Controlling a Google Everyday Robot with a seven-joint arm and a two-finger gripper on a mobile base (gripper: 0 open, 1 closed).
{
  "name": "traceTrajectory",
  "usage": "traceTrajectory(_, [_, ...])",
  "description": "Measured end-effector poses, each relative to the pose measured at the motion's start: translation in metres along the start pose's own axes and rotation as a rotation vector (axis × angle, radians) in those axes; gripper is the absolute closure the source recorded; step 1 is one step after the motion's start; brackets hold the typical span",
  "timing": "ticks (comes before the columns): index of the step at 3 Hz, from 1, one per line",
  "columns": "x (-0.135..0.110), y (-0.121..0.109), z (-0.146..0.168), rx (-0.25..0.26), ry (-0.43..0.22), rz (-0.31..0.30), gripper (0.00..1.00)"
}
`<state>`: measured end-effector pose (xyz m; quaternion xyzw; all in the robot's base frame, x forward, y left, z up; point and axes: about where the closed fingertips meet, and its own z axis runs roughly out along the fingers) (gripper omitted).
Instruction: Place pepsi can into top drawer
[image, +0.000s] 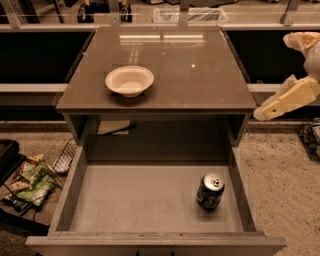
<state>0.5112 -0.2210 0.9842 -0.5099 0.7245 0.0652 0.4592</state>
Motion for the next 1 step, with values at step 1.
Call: traceTrajectory(1, [0.0158,0.0075,0.0006,0.128,0.063,-0.041,0.00])
